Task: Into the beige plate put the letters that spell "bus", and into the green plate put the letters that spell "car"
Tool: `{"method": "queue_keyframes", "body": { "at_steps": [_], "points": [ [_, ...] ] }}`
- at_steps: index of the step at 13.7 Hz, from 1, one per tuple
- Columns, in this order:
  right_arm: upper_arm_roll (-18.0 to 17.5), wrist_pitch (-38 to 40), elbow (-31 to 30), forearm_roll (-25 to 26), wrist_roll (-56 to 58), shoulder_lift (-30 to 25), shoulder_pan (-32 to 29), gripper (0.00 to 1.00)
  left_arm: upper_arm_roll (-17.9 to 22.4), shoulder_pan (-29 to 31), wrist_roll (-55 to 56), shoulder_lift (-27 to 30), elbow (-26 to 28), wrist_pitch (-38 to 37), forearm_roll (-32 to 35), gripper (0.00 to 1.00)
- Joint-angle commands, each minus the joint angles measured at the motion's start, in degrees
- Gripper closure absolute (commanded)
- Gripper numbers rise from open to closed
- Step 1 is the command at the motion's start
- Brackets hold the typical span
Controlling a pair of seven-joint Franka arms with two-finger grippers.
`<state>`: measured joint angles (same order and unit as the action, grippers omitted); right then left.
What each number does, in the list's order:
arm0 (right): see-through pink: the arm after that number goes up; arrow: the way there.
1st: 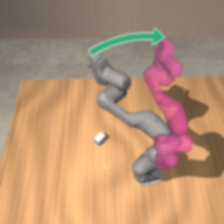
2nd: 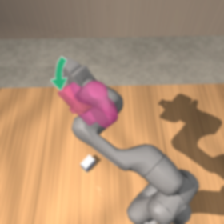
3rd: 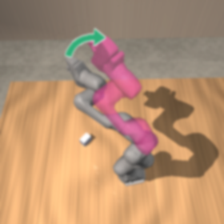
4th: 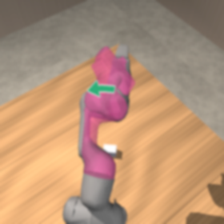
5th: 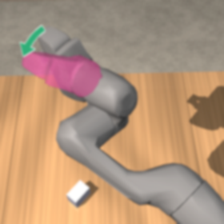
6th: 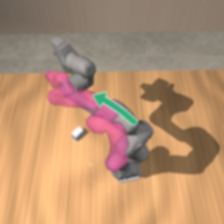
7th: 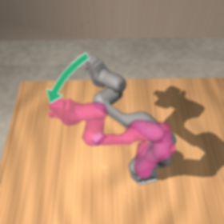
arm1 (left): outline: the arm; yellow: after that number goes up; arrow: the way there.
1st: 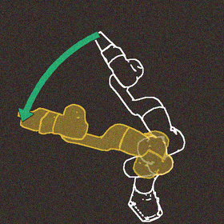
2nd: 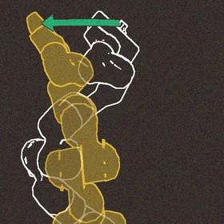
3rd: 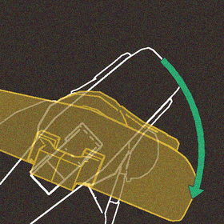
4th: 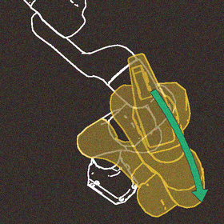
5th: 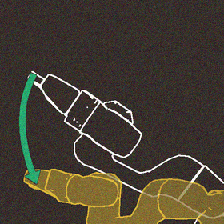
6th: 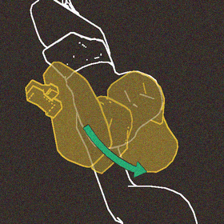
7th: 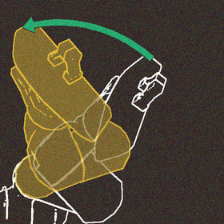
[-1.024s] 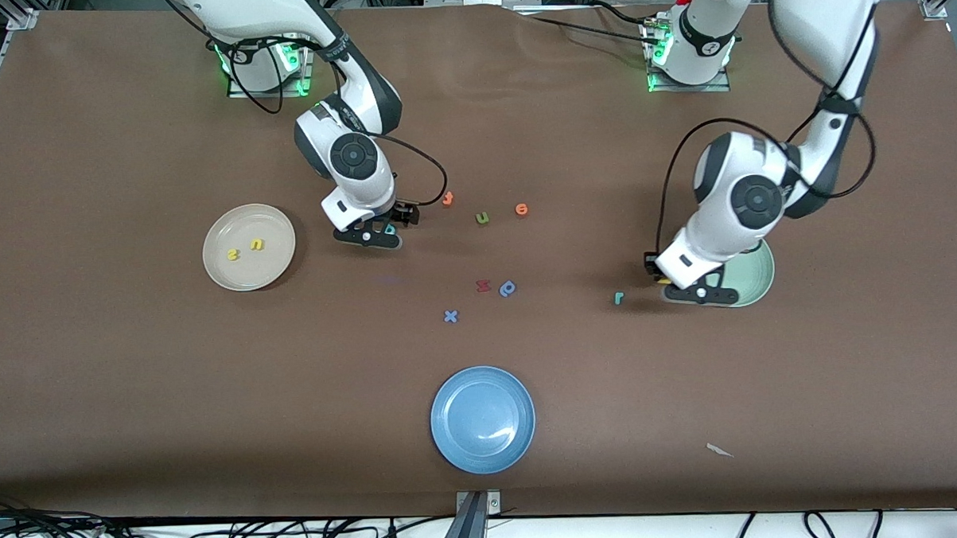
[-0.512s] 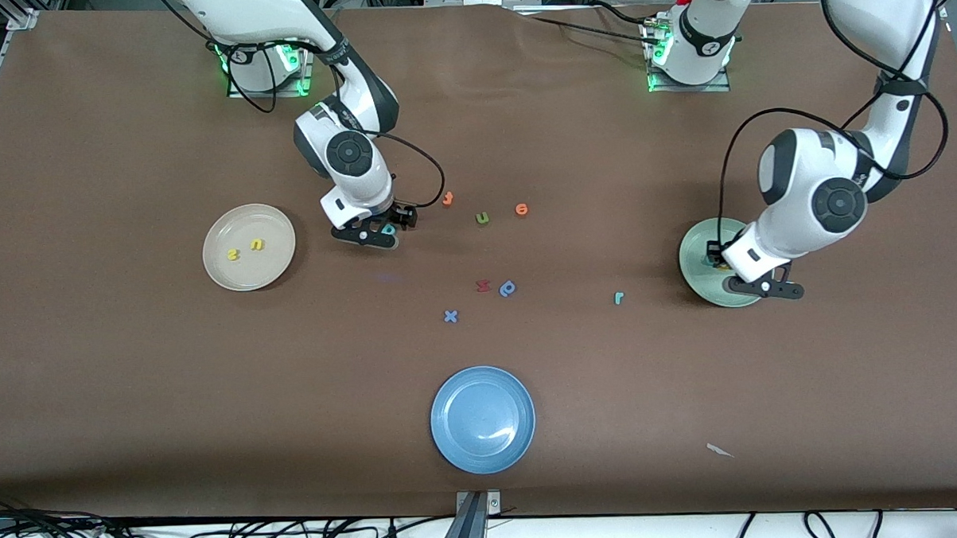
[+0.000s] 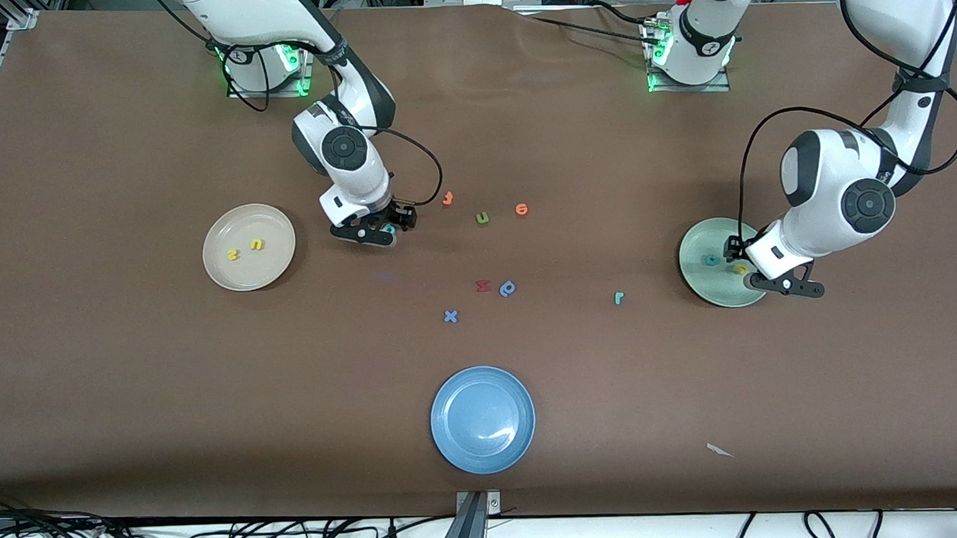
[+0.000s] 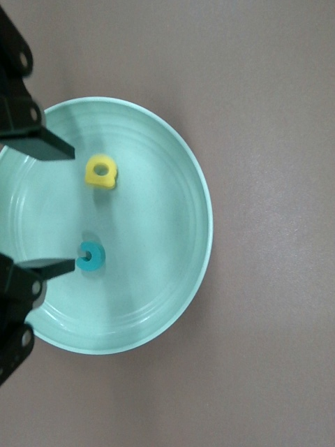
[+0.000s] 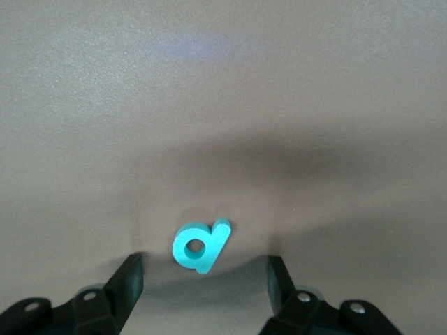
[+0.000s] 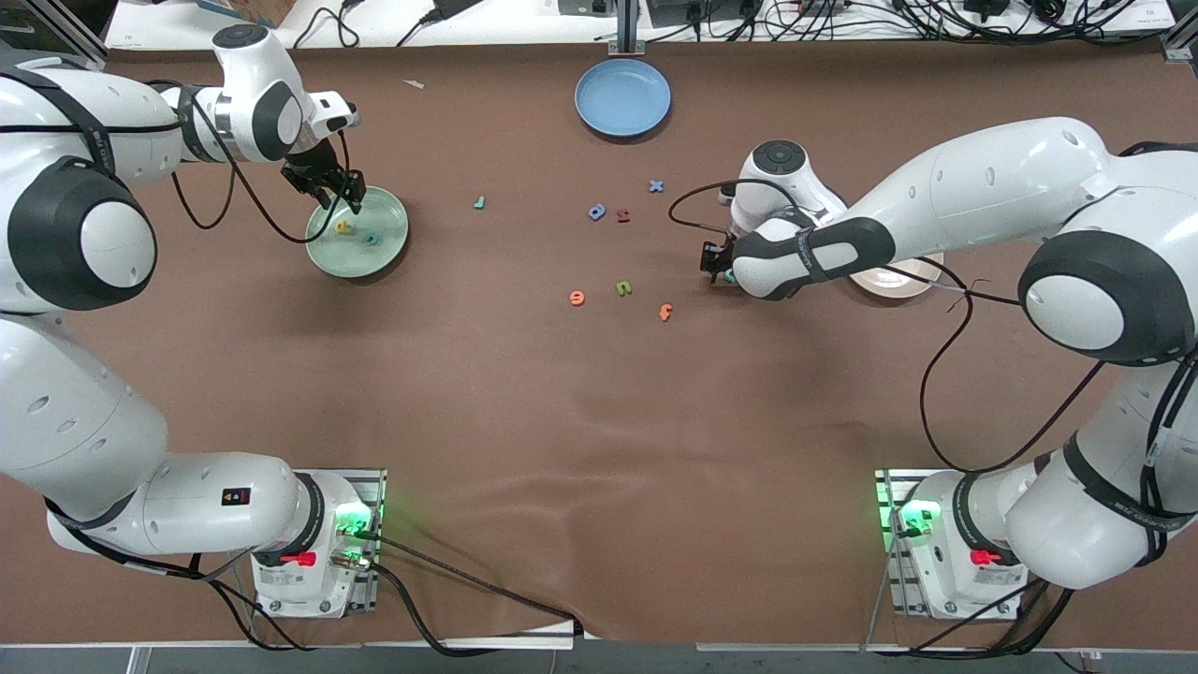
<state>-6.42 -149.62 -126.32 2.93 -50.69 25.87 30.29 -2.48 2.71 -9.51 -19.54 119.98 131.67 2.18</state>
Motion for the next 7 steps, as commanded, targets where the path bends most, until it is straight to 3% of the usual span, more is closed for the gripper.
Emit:
{"method": "queue_keyframes", "body": {
  "at_steps": [1, 4, 7],
  "points": [
    [0.2, -1.0, -0.8, 0.1, -0.6, -0.5, 0.2, 0.38, -0.1, -0.1, -0.5, 0.5, 0.5, 0.6, -0.3, 0.3],
    [1.0, -1.0, -0.2, 0.1, -0.6, -0.6, 0.2, 0.42, -0.6, -1.4, 1.1, -0.8, -0.2, 2.2, -1.6, 0.3],
    [1.1, -1.1, -0.2, 0.1, -0.6, -0.6, 0.2, 0.42, -2.2, -2.6, 1.2, -2.0, -0.4, 5.2, -7.0, 0.3]
  ]
}}
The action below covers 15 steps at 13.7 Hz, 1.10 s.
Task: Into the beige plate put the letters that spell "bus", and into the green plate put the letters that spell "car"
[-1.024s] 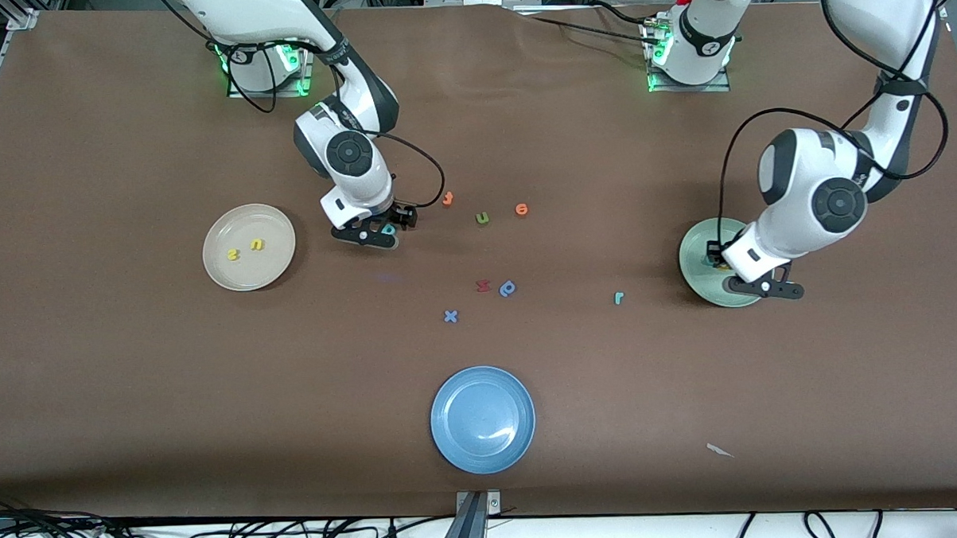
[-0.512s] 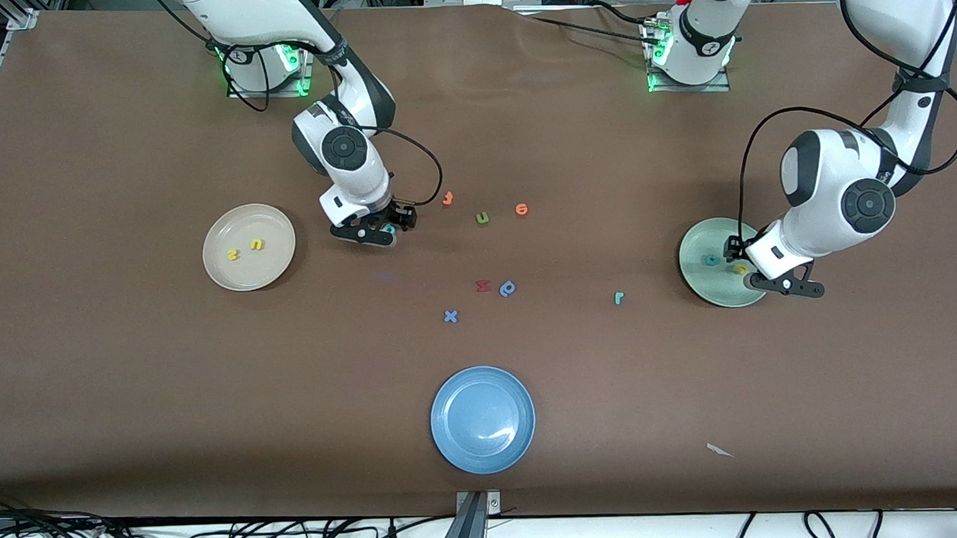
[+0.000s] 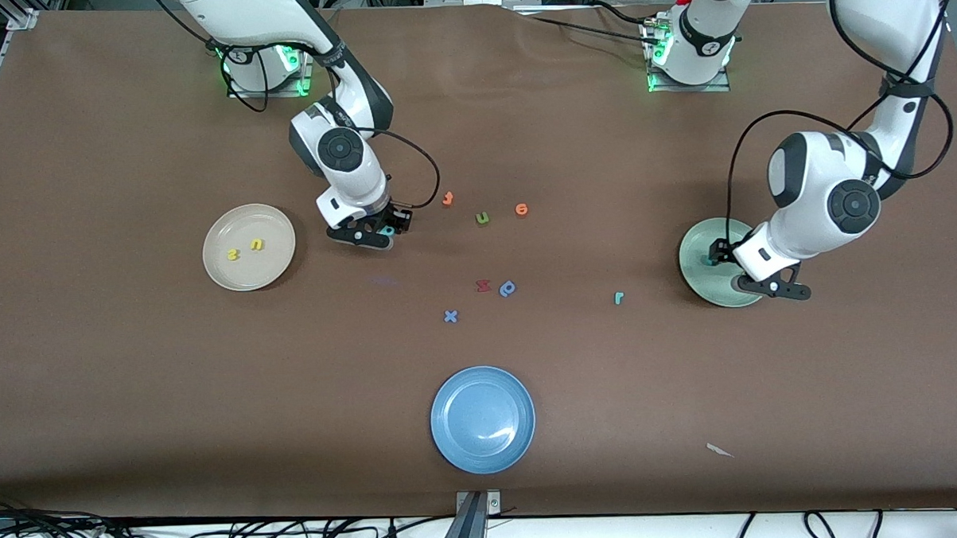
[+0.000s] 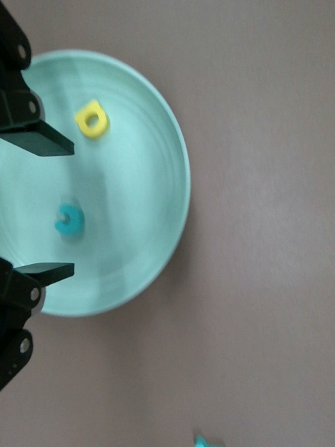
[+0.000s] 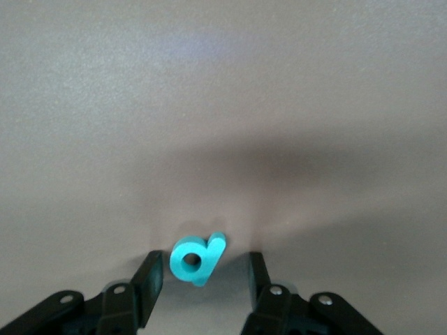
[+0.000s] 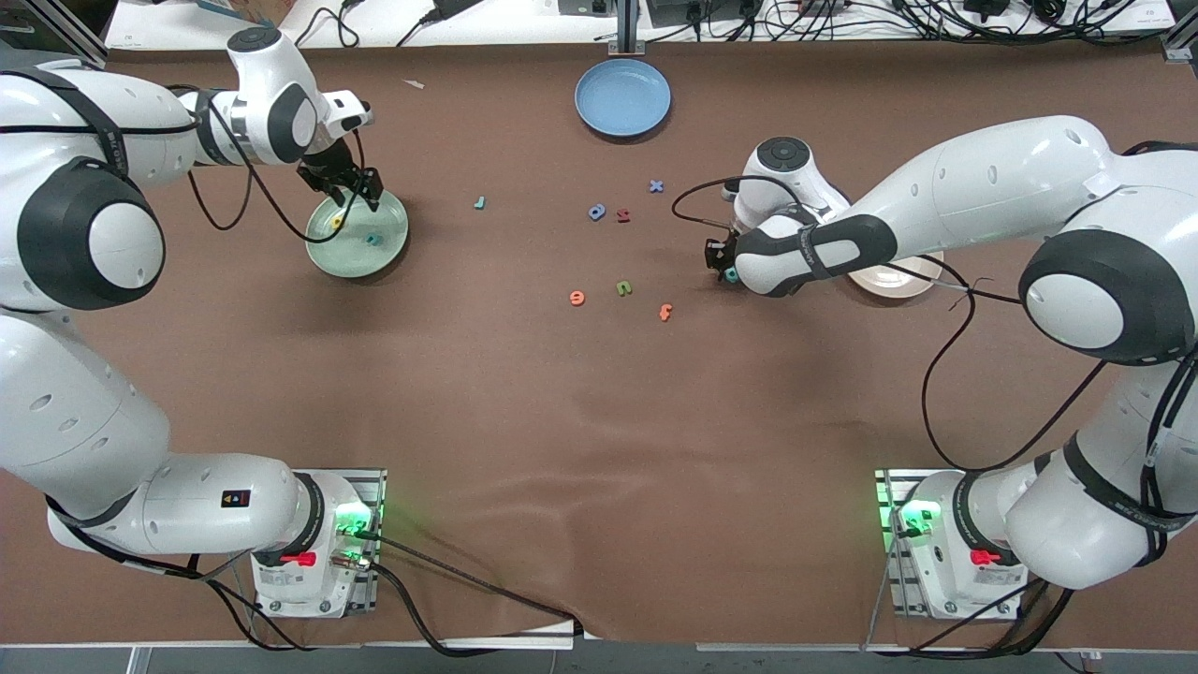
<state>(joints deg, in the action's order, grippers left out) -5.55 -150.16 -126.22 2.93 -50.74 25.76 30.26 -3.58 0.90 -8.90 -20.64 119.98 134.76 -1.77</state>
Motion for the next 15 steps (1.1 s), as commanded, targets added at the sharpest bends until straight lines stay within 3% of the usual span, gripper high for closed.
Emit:
{"method": "queue_keyframes", "body": {
  "at_steps": [1, 5, 6, 8, 10, 13, 15],
  "points": [
    [0.3, -0.6, -0.3, 0.1, -0.5, -0.4, 0.2, 0.42, -2.3, -0.8, 0.6, -1.5, -0.4, 4.3, -3.9, 0.3],
    [0.2, -0.6, -0.4, 0.1, -0.7, -0.3, 0.2, 0.42, -2.9, -5.9, 1.4, -5.0, -2.5, 7.8, -6.2, 0.31],
    [0.2, -0.6, -0.4, 0.1, -0.6, -0.3, 0.2, 0.47, -2.9, -6.6, 2.3, -5.8, -3.4, 7.8, -7.4, 0.31],
    [0.2, -0.5, -0.4, 0.1, -0.5, -0.2, 0.1, 0.74, -2.9, -7.8, 2.4, -8.0, -6.4, 8.3, -7.5, 0.31],
    [0.2, -0.3, -0.3, 0.1, -0.5, -0.2, 0.2, 0.93, -2.9, -9.9, 3.3, -9.8, -8.9, 8.8, -7.5, 0.31],
    [0.5, 3.0, 1.2, 0.1, 0.5, -1.3, 0.1, 0.98, -2.8, -12.1, 3.7, -11.9, -10.2, 10.0, -7.3, 0.31],
    [1.1, 14.2, 7.0, 0.1, 0.4, -2.5, 0.1, 1.0, -2.8, -13.6, 3.7, -13.1, -10.1, 12.6, -7.1, 0.31]
  ]
}}
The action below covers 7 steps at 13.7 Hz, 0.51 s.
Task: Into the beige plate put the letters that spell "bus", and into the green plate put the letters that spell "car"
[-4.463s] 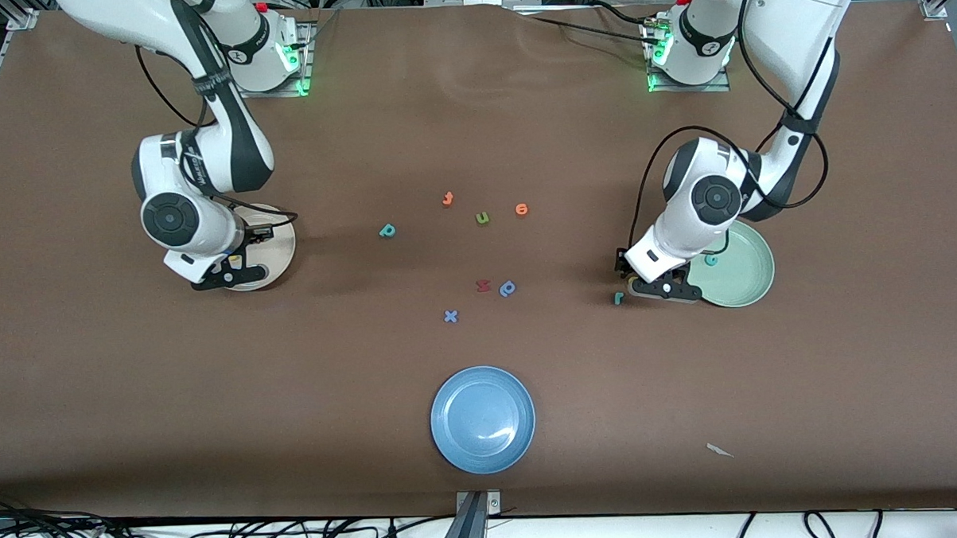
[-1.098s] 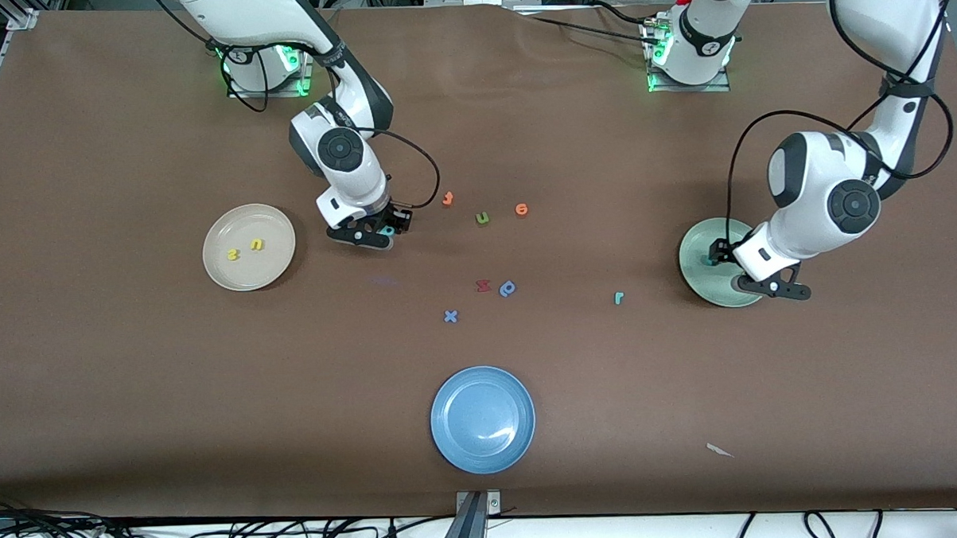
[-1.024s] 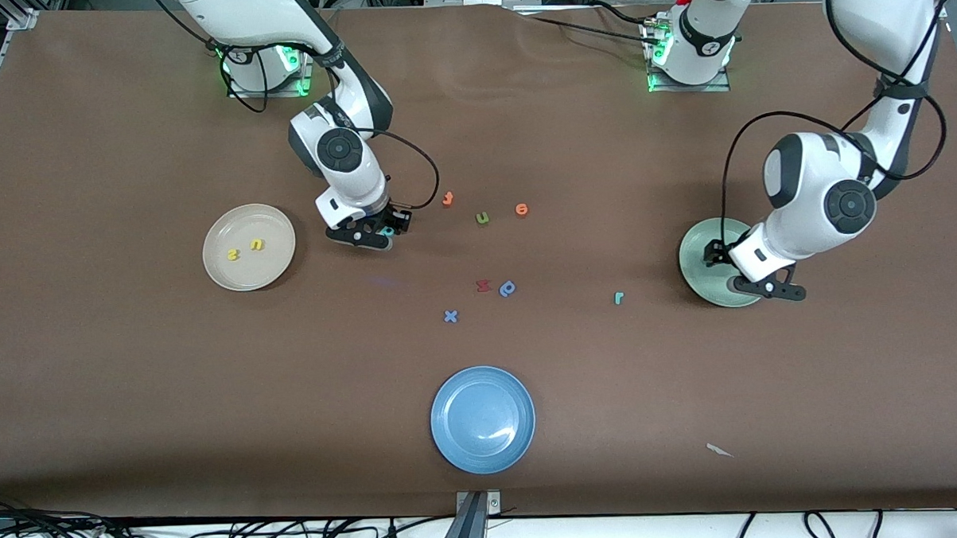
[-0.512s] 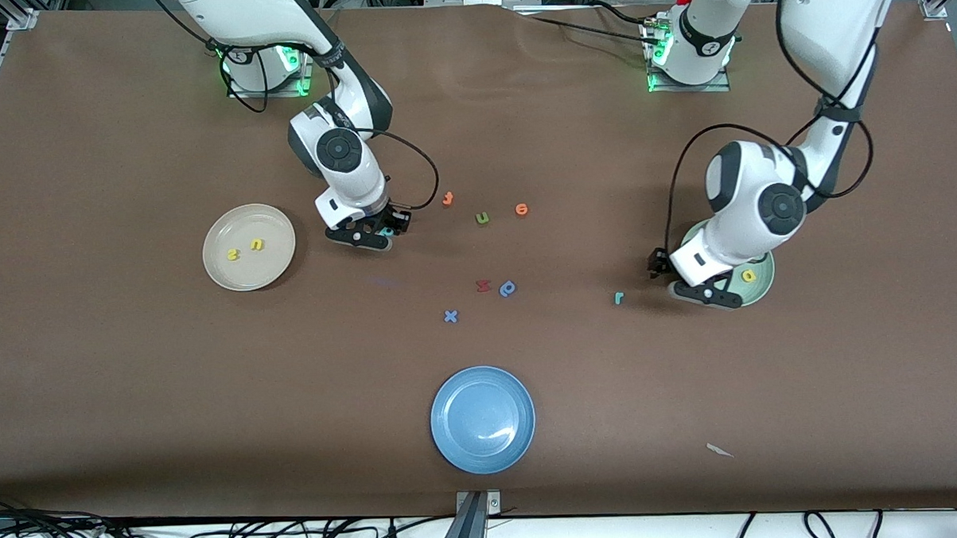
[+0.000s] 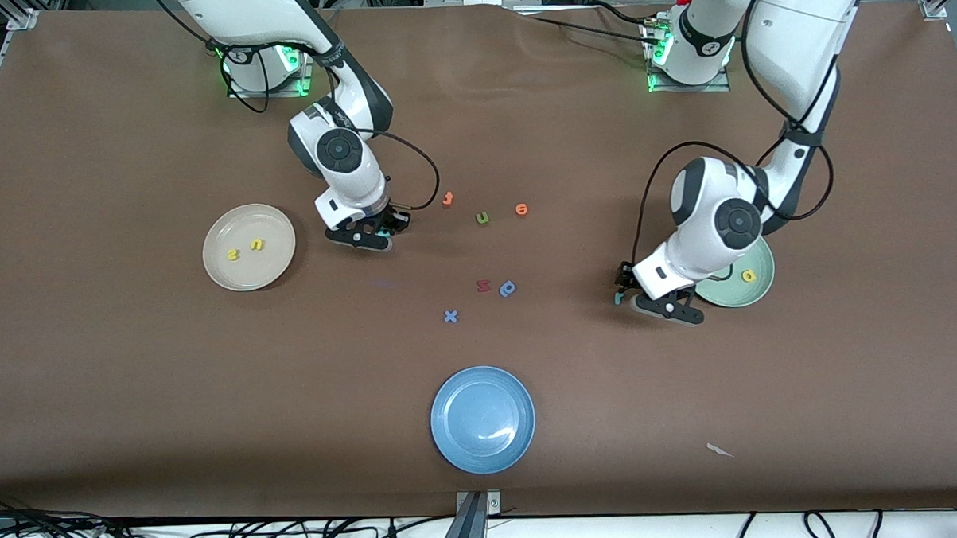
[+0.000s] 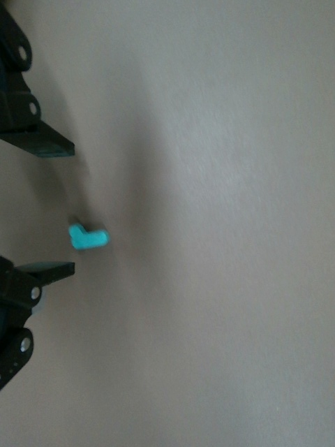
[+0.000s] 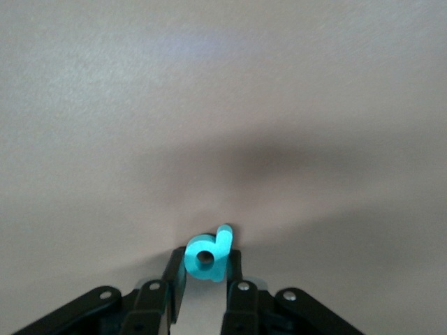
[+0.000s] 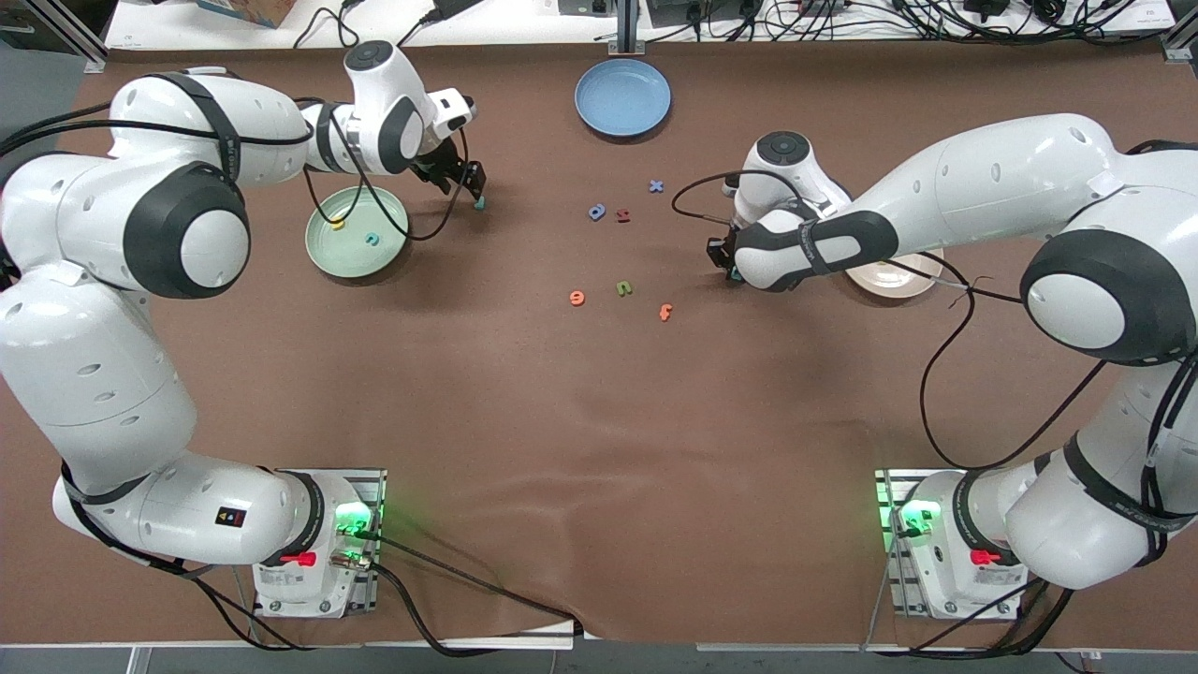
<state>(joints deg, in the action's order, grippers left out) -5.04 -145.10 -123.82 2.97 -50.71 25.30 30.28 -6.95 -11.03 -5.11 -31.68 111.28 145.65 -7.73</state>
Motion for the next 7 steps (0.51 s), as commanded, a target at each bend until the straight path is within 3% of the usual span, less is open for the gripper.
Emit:
{"method": "queue_keyframes", "body": {
  "at_steps": [1, 4, 7],
  "points": [
    [0.6, 15.1, 7.7, 0.3, 0.3, -2.4, 0.1, 1.0, 0.5, -1.8, -0.1, -2.3, -1.5, 1.8, -1.2, 0.31],
    [4.1, 30.6, 15.3, 0.8, 6.5, -3.6, 0.0, 1.0, 0.6, -3.3, -0.1, -4.1, -1.4, 2.6, -1.0, 0.35],
    [10.1, 36.9, 15.5, 0.5, 18.8, -6.2, 0.0, 1.0, 0.8, -3.4, -0.2, -4.5, -1.2, 4.2, -1.0, 0.44]
  ]
}}
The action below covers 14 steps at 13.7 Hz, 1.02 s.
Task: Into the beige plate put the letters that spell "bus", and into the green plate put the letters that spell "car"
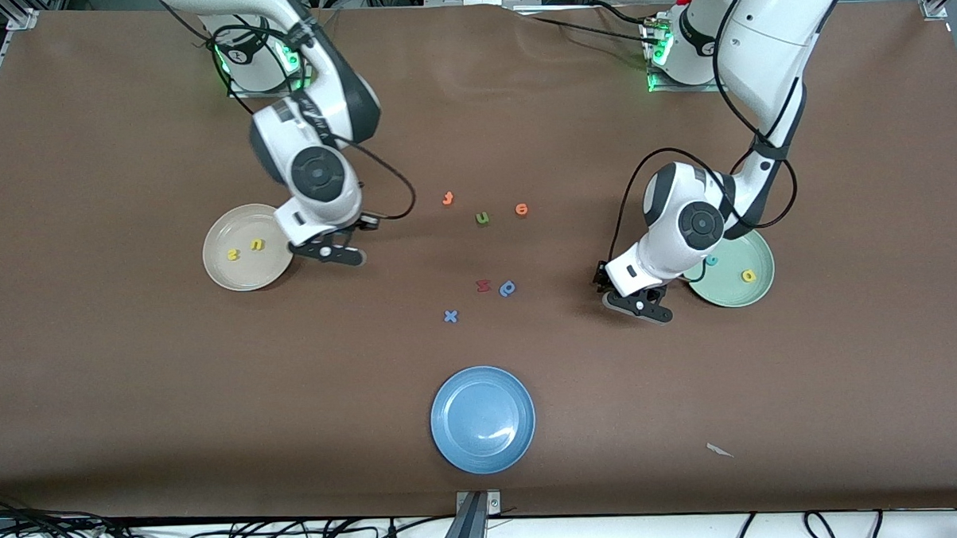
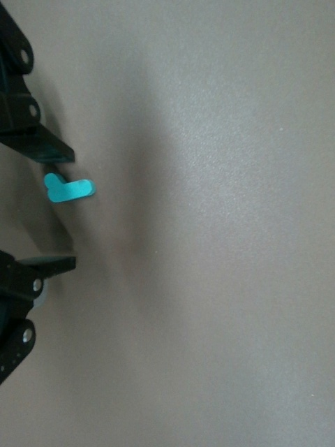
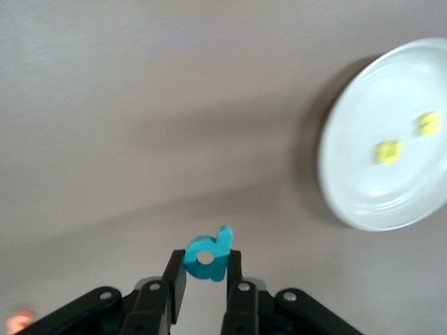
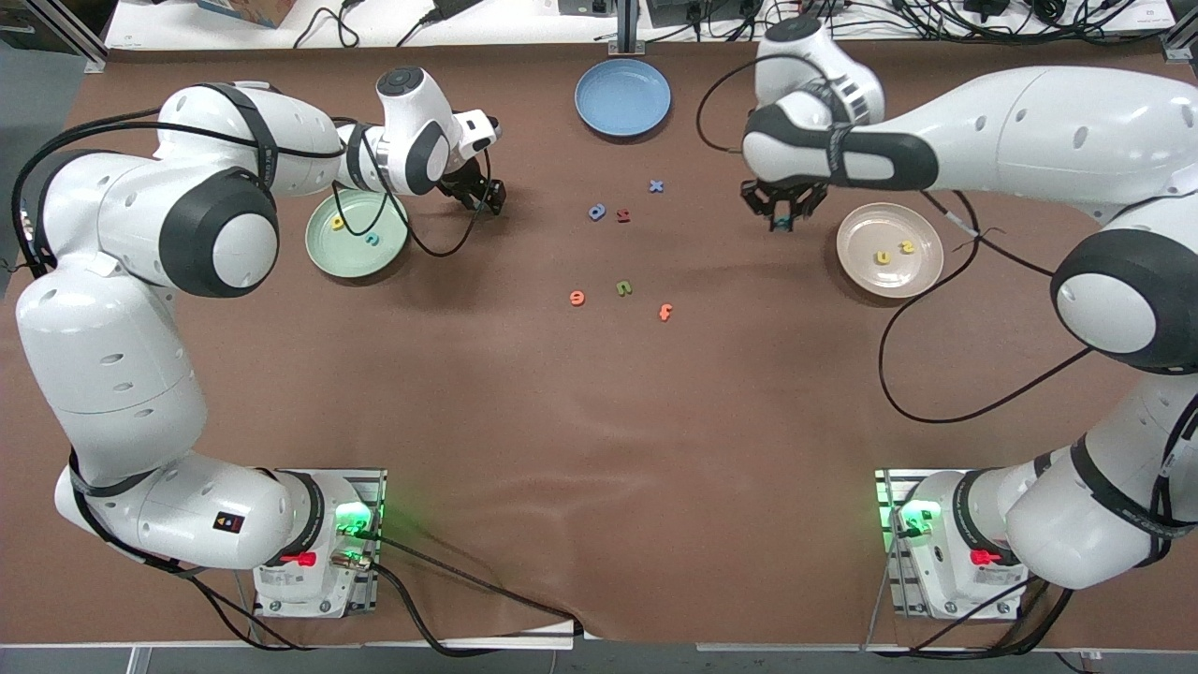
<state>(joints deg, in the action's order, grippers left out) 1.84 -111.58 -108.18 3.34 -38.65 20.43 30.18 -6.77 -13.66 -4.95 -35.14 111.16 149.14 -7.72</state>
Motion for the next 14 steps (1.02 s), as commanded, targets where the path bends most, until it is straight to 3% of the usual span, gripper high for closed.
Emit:
{"method": "queue_keyframes", "body": {
  "at_steps": [1, 3, 5, 8, 12, 13, 14],
  "points": [
    [5.2, 5.3, -0.3, 0.0, 10.4, -1.6, 0.1, 1.0, 0.6, -0.8, -0.3, -1.1, -1.0, 0.7, -0.9, 0.52],
    [9.0, 6.8, -2.7, 0.0, 16.7, -2.5, 0.1, 1.0, 0.6, -0.8, -0.3, -1.1, -1.0, 0.7, -0.9, 0.7],
    [12.3, 5.2, -6.6, -0.4, 22.2, -2.8, 0.1, 1.0, 0.7, -0.8, -0.3, -1.1, -1.0, 0.7, -0.8, 0.82],
    [15.2, -5.3, -15.0, -0.6, 27.6, -2.5, -0.1, 1.0, 0.9, -0.7, -0.5, -0.3, -0.8, 0.5, -0.7, 1.0],
    [15.3, -10.2, -18.2, -0.7, 28.3, -1.5, -0.7, 0.99, 1.8, 2.0, -0.9, 5.4, -0.6, -6.3, -0.6, 1.0],
    [15.3, -10.4, -18.2, -0.7, 28.3, -1.4, -0.7, 0.93, 1.8, 3.3, -0.9, 7.1, -0.5, -9.2, -0.6, 1.0],
    [15.3, -10.4, -18.2, -0.7, 28.3, -1.4, -0.7, 0.61, 2.0, 4.8, -1.1, 8.7, -0.4, -12.5, -0.5, 1.0]
  ]
}}
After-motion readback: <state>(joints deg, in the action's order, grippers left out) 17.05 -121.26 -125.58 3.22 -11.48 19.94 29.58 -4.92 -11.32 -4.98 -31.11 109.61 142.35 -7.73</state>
